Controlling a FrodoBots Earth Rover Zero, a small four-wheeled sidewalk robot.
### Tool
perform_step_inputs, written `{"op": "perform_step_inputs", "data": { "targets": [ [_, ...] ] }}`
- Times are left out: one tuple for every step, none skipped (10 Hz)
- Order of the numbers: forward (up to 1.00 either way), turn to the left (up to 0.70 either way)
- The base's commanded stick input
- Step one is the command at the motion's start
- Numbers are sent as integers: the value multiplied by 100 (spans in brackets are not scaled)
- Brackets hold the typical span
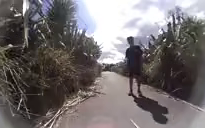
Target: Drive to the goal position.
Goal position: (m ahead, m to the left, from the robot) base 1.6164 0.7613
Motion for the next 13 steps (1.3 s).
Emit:
{"op": "perform_step_inputs", "data": {
  "targets": [
    [30, 0],
    [30, 0],
    [30, 0],
    [30, 0],
    [30, 0],
    [30, 0],
    [30, 0],
    [30, 0],
    [30, 0],
    [30, 0],
    [30, 0],
    [30, 5],
    [30, 6]
  ]
}}
